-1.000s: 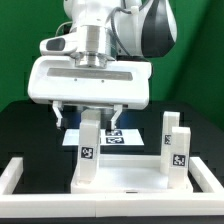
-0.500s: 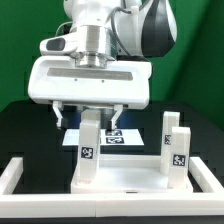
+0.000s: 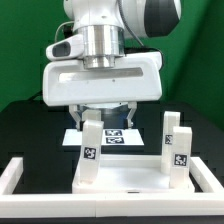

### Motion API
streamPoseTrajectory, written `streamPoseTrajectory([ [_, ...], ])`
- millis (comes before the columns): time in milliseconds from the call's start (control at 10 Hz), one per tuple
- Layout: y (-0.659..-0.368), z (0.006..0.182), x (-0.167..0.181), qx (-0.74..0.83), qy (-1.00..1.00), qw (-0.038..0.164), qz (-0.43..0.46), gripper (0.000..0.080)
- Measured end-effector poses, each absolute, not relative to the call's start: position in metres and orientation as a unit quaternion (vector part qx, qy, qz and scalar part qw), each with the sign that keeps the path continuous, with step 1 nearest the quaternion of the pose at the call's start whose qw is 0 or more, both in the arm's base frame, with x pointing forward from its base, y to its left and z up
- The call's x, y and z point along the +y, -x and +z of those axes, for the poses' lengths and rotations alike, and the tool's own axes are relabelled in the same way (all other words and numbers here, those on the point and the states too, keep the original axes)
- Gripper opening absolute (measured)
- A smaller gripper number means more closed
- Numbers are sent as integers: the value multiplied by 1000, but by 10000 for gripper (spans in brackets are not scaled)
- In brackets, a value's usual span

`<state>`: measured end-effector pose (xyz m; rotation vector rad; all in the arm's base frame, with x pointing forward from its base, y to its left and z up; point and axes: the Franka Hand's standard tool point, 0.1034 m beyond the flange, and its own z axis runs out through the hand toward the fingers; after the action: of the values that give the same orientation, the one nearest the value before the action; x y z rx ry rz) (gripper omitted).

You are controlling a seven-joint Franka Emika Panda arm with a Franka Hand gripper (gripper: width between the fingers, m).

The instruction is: Assemble desk

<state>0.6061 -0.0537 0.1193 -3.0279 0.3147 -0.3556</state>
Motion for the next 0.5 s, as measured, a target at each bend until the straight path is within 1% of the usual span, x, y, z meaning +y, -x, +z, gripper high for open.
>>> streamPoseTrajectory([
  [100,-608,119,-61,100,989,38,-100,649],
  [200,-603,117,-68,96,993,43,-60,649],
  [400,-611,122,-84,102,992,42,-55,649],
  [500,-611,122,-82,104,992,42,-55,649],
])
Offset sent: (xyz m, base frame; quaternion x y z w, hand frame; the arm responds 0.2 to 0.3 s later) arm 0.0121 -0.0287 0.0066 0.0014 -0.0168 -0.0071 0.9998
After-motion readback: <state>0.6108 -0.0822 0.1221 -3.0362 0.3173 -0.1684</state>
